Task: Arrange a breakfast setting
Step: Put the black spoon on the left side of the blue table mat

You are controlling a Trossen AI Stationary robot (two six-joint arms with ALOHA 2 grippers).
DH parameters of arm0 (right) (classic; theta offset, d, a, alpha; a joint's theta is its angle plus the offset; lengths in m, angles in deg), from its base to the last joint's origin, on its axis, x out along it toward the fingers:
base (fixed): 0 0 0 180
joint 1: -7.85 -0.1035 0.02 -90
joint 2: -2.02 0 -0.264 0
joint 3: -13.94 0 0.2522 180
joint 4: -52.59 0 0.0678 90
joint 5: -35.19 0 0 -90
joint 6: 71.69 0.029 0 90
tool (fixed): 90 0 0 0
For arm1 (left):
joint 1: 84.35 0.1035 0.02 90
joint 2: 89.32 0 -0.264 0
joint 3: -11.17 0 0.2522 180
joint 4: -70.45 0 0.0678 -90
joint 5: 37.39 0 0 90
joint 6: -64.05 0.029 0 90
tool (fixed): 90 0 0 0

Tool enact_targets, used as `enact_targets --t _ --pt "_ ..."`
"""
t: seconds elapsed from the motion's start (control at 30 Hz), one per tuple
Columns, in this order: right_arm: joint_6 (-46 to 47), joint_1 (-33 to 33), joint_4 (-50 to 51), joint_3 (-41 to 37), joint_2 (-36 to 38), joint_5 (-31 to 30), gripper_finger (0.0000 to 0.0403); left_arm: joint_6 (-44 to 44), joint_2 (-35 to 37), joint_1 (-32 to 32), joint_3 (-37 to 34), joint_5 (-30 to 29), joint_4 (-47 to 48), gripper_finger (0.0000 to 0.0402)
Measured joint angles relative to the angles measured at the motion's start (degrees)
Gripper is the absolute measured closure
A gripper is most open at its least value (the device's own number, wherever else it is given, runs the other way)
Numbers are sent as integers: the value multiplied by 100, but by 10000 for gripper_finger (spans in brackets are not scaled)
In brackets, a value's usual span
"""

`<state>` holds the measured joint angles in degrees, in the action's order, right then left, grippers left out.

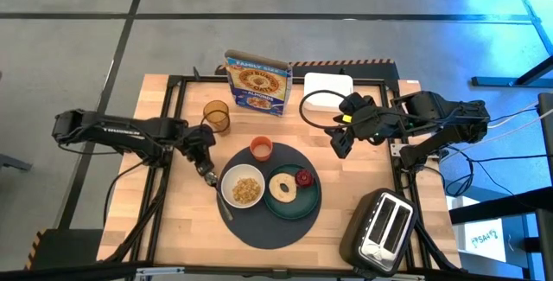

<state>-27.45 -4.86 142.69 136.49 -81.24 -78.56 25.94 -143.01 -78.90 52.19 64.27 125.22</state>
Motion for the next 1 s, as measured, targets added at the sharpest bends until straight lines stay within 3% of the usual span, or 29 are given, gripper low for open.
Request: enact_targets --t 0.17,0.3,0.43,0.77,1.0 --pt "-75 0 2 0 0 44 187 116 125 0 369 -572 550 308" --pt "-82 0 3 0 0 44 187 63 67 -131 180 -499 616 268" --pt "-51 -2 7 0 0 45 187 -141 44 -309 -18 -418 558 256" --pt "-5 -2 9 0 2 48 187 -908 40 -820 -499 -441 -167 278" --pt "-6 -2 7 0 2 46 187 -956 35 -1045 -515 -459 -711 364"
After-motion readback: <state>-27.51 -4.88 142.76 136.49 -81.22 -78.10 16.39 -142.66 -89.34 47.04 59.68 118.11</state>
